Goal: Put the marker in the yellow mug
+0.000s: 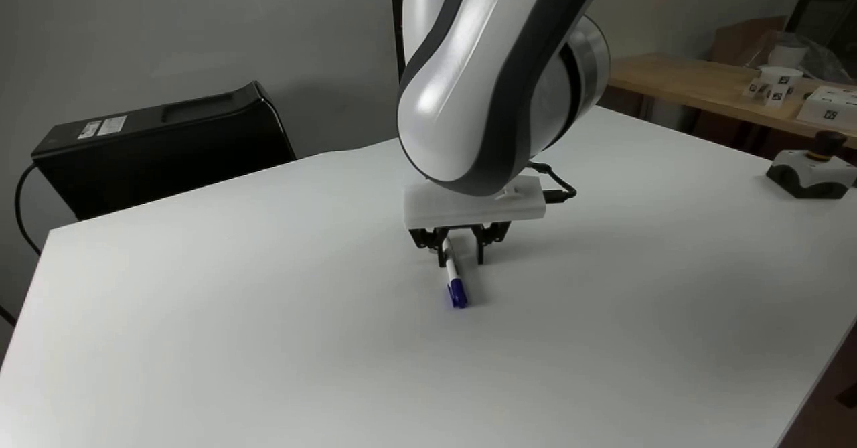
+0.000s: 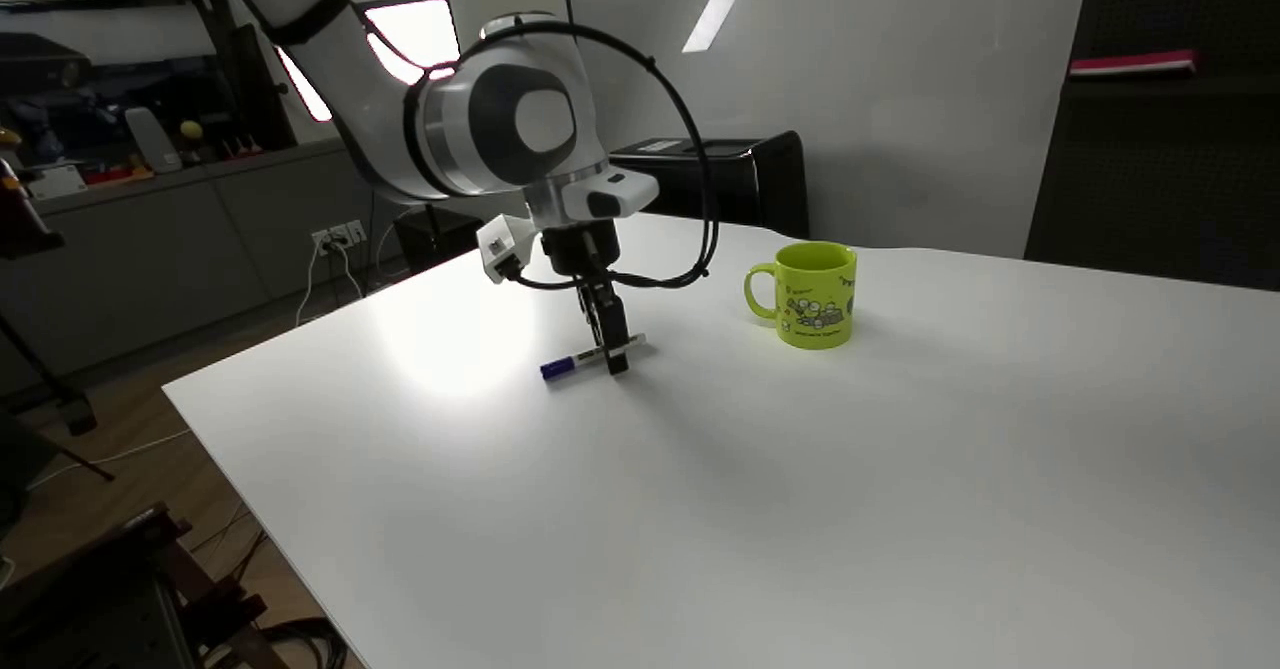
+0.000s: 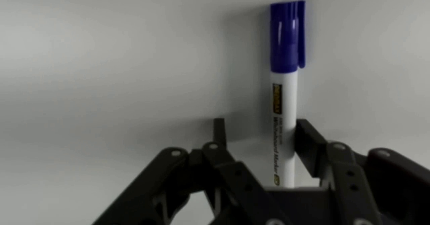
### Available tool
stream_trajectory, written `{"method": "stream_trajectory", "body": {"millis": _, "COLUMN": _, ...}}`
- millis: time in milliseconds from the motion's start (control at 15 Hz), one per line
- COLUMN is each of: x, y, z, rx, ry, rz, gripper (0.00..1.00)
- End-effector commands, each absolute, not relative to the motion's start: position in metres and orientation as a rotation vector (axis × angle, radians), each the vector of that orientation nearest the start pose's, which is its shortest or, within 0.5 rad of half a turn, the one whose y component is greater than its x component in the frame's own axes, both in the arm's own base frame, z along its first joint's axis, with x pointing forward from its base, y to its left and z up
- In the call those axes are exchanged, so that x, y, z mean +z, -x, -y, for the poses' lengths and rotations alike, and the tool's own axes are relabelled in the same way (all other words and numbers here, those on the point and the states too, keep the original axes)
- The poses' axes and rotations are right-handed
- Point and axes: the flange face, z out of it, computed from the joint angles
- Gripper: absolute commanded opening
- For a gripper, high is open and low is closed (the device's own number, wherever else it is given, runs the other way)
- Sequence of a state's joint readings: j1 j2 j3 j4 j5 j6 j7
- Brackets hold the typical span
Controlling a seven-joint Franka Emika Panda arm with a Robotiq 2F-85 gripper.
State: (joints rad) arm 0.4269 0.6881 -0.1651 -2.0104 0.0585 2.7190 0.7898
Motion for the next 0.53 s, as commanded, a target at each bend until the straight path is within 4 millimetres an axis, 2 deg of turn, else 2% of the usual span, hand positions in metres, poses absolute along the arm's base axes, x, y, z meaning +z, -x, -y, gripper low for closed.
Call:
{"method": "stream_trajectory", "body": {"millis": 0, "x": 0.117, "y": -0.584, "z": -0.148, "rx": -0.122, "ry": 3.069, "rz": -0.915, "gripper": 0.25}}
{"method": "stream_trajectory", "body": {"millis": 200, "x": 0.119, "y": -0.587, "z": -0.142, "rx": -0.116, "ry": 3.058, "rz": -0.936, "gripper": 0.05}}
{"method": "stream_trajectory", "body": {"millis": 267, "x": 0.121, "y": -0.589, "z": -0.138, "rx": -0.11, "ry": 3.05, "rz": -0.948, "gripper": 0.01}}
{"method": "stream_trajectory", "body": {"millis": 467, "x": 0.126, "y": -0.595, "z": -0.126, "rx": -0.101, "ry": 3.035, "rz": -0.98, "gripper": 0.04}}
